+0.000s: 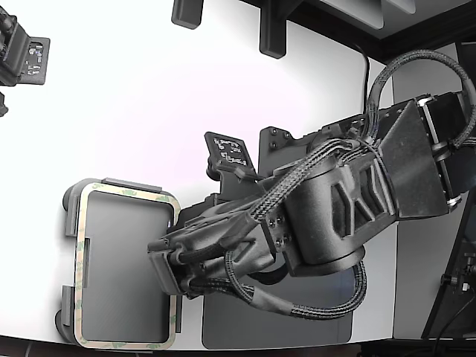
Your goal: Grab top frame and put it into gray box.
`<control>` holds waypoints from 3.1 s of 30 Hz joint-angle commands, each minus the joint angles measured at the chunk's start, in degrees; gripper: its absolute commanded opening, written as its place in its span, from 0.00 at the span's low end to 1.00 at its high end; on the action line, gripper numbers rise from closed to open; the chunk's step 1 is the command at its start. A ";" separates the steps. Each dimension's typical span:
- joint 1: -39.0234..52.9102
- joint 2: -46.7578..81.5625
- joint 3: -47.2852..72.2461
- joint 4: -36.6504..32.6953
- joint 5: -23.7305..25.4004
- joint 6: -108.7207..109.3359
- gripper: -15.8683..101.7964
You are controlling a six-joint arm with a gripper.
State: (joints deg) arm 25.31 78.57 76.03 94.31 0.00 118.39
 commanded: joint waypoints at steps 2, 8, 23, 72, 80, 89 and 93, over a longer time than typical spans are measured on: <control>-0.88 1.05 -1.05 0.70 -0.18 -0.09 0.03; -0.88 1.05 -0.44 0.70 -0.18 -0.26 0.03; -1.23 0.53 -0.53 0.62 -0.09 0.00 0.03; -2.20 0.00 -10.63 -1.85 7.03 -6.68 0.98; -5.10 15.73 3.52 -17.14 22.85 -48.34 0.98; -17.05 47.72 37.53 -37.44 14.24 -97.65 0.98; -22.50 62.05 53.53 -42.89 9.05 -107.84 0.98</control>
State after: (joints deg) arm 6.15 125.07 114.08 55.37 11.69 29.36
